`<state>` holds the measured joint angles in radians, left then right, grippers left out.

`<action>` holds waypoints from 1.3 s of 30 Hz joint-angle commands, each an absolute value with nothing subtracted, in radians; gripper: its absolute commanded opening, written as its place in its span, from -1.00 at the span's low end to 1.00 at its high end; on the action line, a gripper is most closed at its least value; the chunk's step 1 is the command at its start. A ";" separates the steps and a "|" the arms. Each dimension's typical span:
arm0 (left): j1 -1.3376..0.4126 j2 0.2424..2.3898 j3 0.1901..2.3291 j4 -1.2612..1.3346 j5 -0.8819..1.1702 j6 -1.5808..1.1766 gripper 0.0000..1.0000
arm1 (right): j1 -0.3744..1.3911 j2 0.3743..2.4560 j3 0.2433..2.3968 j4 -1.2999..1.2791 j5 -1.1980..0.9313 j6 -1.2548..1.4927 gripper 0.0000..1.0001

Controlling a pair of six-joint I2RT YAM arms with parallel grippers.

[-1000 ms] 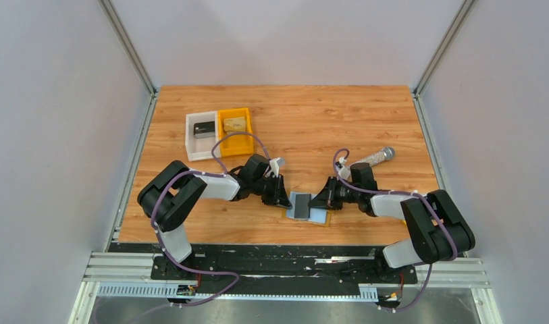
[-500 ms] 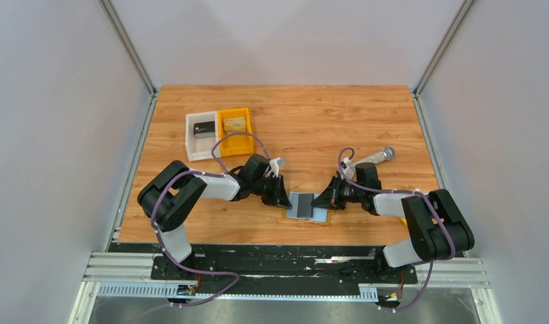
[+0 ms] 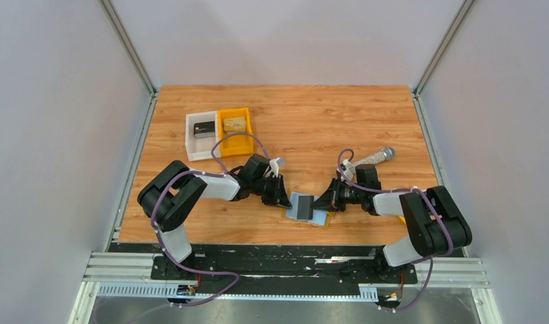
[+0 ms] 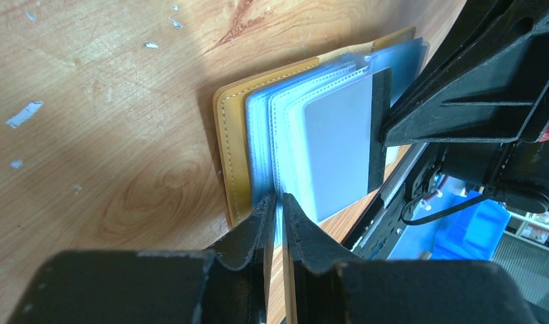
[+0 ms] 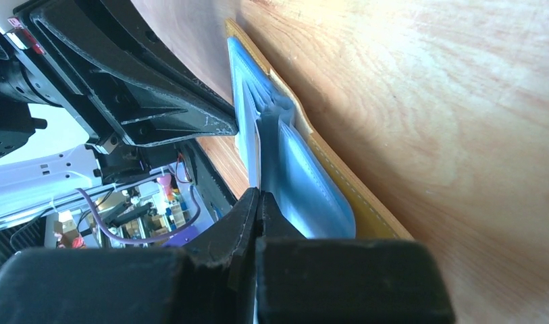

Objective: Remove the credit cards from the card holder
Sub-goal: Remove the credit card from the card holder.

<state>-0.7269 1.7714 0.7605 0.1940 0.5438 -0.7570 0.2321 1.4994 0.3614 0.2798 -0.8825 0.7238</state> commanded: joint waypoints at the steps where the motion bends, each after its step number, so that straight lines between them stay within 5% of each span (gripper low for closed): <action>1: -0.737 1.815 0.731 0.062 0.426 -0.723 -0.64 | 0.229 1.417 0.390 0.203 -0.813 0.684 -1.00; 15: -0.737 1.787 0.761 0.053 0.446 -0.734 -0.61 | 0.229 1.199 0.571 -0.217 -0.568 0.538 -1.00; 22: -0.737 1.694 0.854 -0.050 0.454 -0.739 -0.24 | 0.271 1.141 0.648 -0.254 -0.468 0.447 -1.00; 33: -0.692 1.386 0.957 -0.201 0.381 -0.876 0.19 | 0.695 0.846 0.481 0.056 0.038 0.078 -1.00; 39: -0.612 1.184 0.874 -0.130 0.388 -1.055 0.40 | 0.826 0.769 0.437 0.143 0.129 -0.090 -1.00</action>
<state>-0.6468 1.2831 0.9157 -0.1619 0.4049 -0.9180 0.7650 0.7902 0.4461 0.0055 -0.0162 0.0849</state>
